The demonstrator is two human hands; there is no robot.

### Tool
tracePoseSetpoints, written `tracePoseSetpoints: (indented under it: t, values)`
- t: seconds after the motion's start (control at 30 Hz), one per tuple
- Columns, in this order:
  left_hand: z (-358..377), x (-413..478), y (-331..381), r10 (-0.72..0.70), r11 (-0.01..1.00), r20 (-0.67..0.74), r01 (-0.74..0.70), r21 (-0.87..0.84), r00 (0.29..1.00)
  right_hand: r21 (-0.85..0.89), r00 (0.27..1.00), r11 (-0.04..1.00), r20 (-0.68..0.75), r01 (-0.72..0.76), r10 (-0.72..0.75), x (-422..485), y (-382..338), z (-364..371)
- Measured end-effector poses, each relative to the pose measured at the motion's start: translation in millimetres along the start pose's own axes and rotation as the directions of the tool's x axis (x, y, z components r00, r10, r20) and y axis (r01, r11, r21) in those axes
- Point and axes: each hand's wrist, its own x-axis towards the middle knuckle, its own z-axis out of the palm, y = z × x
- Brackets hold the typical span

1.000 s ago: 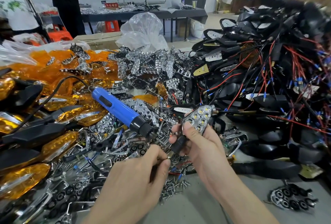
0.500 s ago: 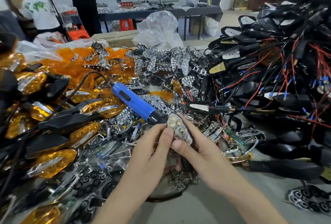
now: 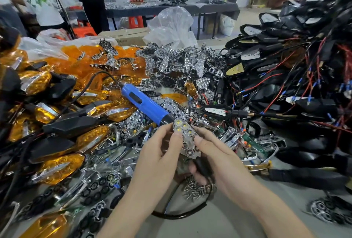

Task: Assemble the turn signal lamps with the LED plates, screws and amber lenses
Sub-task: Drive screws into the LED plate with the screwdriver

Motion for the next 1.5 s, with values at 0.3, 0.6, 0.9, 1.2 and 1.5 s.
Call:
tracePoseSetpoints:
  t: [0.3,0.6,0.9,1.2,1.5]
  values:
    - [8.2,-9.3,1.2,0.0,0.999,0.011,0.0,0.043,1.0,0.404,0.988,0.904,-0.122,0.139,-0.097,2.2,-16.2,0.3]
    - [27.3,-28.7,2.0,0.123,0.808,0.133,-0.177,0.562,0.983,0.467,0.961,0.844,-0.202,0.263,-0.187,2.2,-20.8,-11.5]
    - [20.6,-23.3,0.2,0.199,0.823,0.026,-0.181,0.538,0.98,0.535,0.957,0.794,-0.185,0.288,-0.223,-3.7,-28.7,-21.5]
    - [15.7,-15.0,10.1,0.054,0.981,0.023,-0.057,0.186,0.998,0.456,0.945,0.829,-0.188,0.325,-0.268,-6.3,-32.3,-16.6]
    - [12.3,-15.1,13.5,0.222,0.671,0.084,-0.215,0.71,0.972,0.398,0.936,0.858,-0.269,0.324,-0.228,-2.0,-31.4,-11.9]
